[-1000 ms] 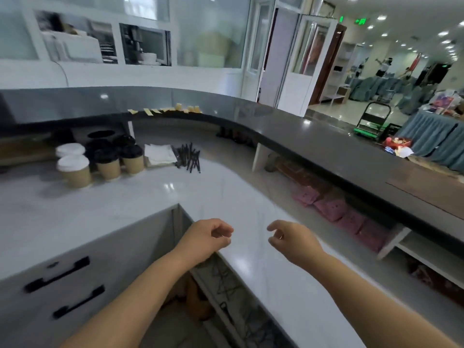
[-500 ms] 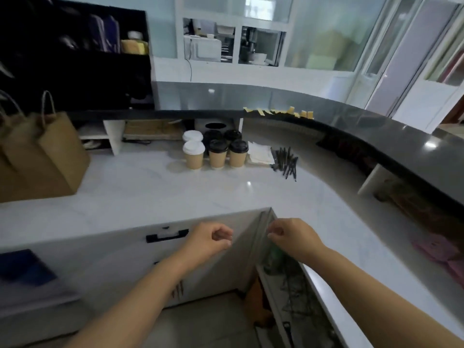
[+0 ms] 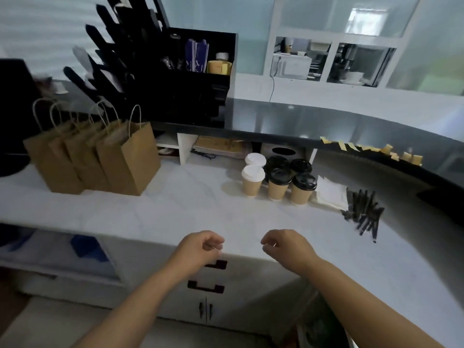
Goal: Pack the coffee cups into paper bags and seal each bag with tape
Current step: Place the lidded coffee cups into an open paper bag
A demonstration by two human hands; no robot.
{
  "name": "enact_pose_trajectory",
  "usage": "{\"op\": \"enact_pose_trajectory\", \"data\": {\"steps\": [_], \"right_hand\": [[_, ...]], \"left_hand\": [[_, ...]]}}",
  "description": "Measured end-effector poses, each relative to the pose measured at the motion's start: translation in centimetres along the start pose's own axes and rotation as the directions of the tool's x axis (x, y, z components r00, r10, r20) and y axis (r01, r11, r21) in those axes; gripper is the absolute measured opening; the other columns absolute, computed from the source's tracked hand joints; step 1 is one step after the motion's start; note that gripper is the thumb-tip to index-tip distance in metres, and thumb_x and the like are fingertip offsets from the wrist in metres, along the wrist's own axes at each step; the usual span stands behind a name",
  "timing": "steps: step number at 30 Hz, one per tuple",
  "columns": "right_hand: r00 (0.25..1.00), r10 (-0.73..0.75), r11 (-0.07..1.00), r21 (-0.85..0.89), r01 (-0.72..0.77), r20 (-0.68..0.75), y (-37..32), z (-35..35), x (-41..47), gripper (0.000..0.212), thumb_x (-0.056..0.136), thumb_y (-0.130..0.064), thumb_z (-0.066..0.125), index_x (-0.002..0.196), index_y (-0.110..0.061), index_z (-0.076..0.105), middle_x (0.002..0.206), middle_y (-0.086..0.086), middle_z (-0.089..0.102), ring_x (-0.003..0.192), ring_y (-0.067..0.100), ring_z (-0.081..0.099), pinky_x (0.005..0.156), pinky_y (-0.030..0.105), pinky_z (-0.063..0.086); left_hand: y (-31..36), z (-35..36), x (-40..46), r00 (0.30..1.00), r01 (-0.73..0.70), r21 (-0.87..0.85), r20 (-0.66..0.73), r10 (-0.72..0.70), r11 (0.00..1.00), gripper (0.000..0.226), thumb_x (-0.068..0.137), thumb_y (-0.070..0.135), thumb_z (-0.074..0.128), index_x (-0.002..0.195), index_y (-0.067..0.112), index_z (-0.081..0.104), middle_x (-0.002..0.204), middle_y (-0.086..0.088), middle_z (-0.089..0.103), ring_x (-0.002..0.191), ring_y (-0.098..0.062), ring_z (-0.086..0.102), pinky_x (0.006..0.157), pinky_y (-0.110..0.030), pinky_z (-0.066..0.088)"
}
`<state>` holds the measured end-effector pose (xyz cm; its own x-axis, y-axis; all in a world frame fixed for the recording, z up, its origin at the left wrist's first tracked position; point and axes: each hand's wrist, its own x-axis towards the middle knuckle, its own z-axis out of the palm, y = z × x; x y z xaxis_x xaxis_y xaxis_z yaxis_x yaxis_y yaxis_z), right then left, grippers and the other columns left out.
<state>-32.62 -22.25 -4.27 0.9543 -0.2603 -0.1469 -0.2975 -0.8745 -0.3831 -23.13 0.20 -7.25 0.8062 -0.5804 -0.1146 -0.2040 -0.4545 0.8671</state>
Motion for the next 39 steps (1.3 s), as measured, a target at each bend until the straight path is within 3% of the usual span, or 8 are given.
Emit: {"op": "enact_pose_trajectory", "data": {"steps": [4, 8, 18, 23, 28, 34, 39], "right_hand": [[0.997, -0.073, 0.997, -0.003, 0.073, 0.035, 0.4, -0.6, 3.6, 0.02, 0.092, -0.031, 0.056, 0.109, -0.027, 0.067, 0.107, -0.008, 0.066, 0.089, 0.008, 0.057, 0.073, 0.019, 0.042], [0.987, -0.135, 0.99, -0.029, 0.138, 0.087, 0.3, -0.3, 6.7, 0.021, 0.092, -0.03, 0.055, 0.109, -0.026, 0.067, 0.108, -0.008, 0.066, 0.095, 0.01, 0.058, 0.078, 0.021, 0.046], [0.96, -0.223, 0.974, 0.0, 0.227, 0.171, -3.5, 1.4, 12.7, 0.021, 0.093, -0.03, 0.054, 0.109, -0.027, 0.067, 0.105, -0.009, 0.065, 0.089, 0.007, 0.057, 0.075, 0.018, 0.044], [0.965, -0.218, 0.976, 0.035, 0.215, 0.145, -5.8, 1.7, 15.4, 0.019, 0.091, -0.028, 0.056, 0.105, -0.026, 0.068, 0.095, -0.013, 0.062, 0.087, 0.007, 0.057, 0.075, 0.019, 0.045], [0.976, -0.194, 0.981, 0.045, 0.191, 0.102, -8.5, 1.4, 18.9, 0.016, 0.089, -0.028, 0.059, 0.101, -0.026, 0.069, 0.09, -0.013, 0.062, 0.086, 0.008, 0.059, 0.075, 0.022, 0.049], [0.98, -0.19, 0.981, 0.046, 0.187, 0.058, -11.6, 2.0, 22.9, 0.016, 0.09, -0.028, 0.059, 0.102, -0.027, 0.069, 0.089, -0.014, 0.062, 0.082, 0.004, 0.057, 0.061, 0.008, 0.039], [0.985, -0.162, 0.986, 0.06, 0.158, 0.062, -13.6, 2.9, 25.2, 0.018, 0.09, -0.028, 0.059, 0.104, -0.027, 0.07, 0.089, -0.015, 0.062, 0.083, 0.004, 0.058, 0.072, 0.015, 0.045]], "left_hand": [[-0.1, -0.4, 1.6, 0.995, 0.043, -0.038, -0.091, -0.046, 0.998, 0.026, 0.081, 0.015, 0.069, 0.09, 0.038, 0.062, 0.091, 0.011, 0.069, 0.082, 0.001, 0.064, 0.073, -0.014, 0.05], [-0.6, -1.2, 2.5, 0.982, 0.073, -0.093, -0.17, -0.088, 0.993, 0.026, 0.082, 0.01, 0.068, 0.089, 0.034, 0.063, 0.092, 0.008, 0.069, 0.084, -0.005, 0.064, 0.074, -0.017, 0.051], [-2.6, -7.5, 4.8, 0.925, 0.093, -0.192, -0.346, -0.156, 0.977, 0.026, 0.084, 0.006, 0.066, 0.091, 0.03, 0.063, 0.094, 0.007, 0.068, 0.087, -0.01, 0.064, 0.07, -0.013, 0.049], [-3.2, -12.2, 7.4, 0.884, 0.048, -0.166, -0.452, -0.119, 0.985, 0.023, 0.085, 0.009, 0.067, 0.098, 0.028, 0.063, 0.097, 0.01, 0.067, 0.092, -0.005, 0.062, 0.083, -0.021, 0.05], [-3.6, -17.7, 10.9, 0.803, 0.051, -0.101, -0.587, -0.101, 0.994, 0.034, 0.086, 0.016, 0.066, 0.118, 0.022, 0.059, 0.11, 0.01, 0.059, 0.102, -0.008, 0.055, 0.088, -0.024, 0.043], [-4.7, -24.6, 15.7, 0.713, 0.187, 0.117, -0.699, -0.053, 0.975, 0.042, 0.088, 0.029, 0.063, 0.128, 0.02, 0.053, 0.128, -0.002, 0.052, 0.115, -0.019, 0.046, 0.09, -0.037, 0.046], [-5.5, -27.9, 19.0, 0.755, 0.264, 0.41, -0.651, 0.077, 0.873, 0.048, 0.089, 0.033, 0.06, 0.132, 0.015, 0.051, 0.138, -0.004, 0.049, 0.138, -0.023, 0.023, 0.108, -0.043, 0.028]]}}
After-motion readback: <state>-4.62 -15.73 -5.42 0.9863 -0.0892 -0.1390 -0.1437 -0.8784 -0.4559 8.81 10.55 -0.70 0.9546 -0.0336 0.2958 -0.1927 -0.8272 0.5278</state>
